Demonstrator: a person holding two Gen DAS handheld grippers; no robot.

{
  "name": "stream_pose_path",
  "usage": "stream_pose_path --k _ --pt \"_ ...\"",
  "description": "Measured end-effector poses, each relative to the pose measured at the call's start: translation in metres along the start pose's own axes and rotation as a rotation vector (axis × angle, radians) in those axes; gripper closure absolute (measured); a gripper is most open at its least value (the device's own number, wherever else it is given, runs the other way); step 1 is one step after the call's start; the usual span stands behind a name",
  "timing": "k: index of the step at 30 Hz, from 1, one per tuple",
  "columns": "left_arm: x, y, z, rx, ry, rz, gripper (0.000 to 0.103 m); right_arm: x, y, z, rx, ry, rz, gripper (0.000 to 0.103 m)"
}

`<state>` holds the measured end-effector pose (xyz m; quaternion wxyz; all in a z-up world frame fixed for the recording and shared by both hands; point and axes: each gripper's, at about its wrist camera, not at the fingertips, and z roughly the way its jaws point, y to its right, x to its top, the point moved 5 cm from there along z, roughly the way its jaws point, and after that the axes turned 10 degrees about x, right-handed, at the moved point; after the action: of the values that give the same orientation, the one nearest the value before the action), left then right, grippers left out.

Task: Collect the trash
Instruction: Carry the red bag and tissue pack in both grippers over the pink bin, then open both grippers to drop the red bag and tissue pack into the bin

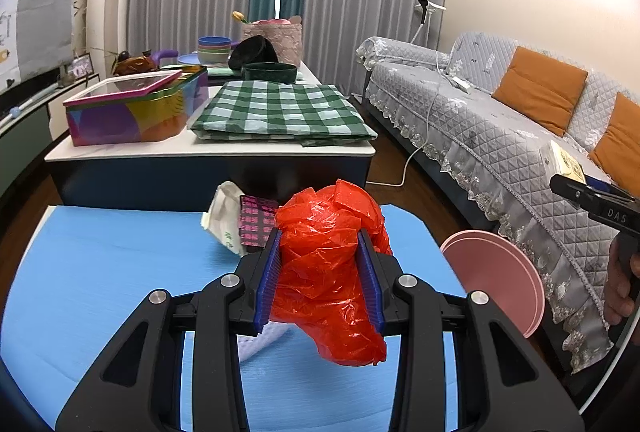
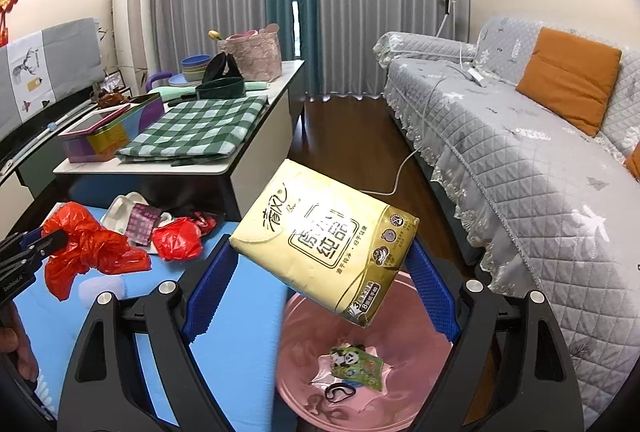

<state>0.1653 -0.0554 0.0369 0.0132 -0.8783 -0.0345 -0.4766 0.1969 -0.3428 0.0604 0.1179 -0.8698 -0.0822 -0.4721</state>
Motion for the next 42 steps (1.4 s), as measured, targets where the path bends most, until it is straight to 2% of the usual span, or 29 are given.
stream_pose_path --k 9,19,36,38,40,42 --pt "0.013 0.043 0.004 -0.042 0.006 0.009 0.067 0.001 0.024 -0.001 -0.015 -0.002 0.028 0.02" --pt "0.02 0.109 0.007 -0.135 -0.001 0.045 0.067 -0.004 0.056 -0.007 -0.036 -0.007 0.088 0.02" --pt "0.006 0.2 0.038 -0.247 -0.088 0.131 0.066 -0.016 0.09 0.002 -0.058 -0.042 0.149 0.02" --pt "0.004 0.209 0.04 -0.263 -0.096 0.142 0.063 -0.017 0.092 0.004 -0.058 -0.047 0.149 0.019" --pt "0.0 0.218 0.046 -0.28 -0.121 0.161 0.048 -0.018 0.093 0.006 -0.062 -0.058 0.147 0.017" --pt "-0.003 0.218 0.047 -0.266 -0.113 0.16 0.047 -0.019 0.094 0.007 -0.074 -0.062 0.145 0.016"
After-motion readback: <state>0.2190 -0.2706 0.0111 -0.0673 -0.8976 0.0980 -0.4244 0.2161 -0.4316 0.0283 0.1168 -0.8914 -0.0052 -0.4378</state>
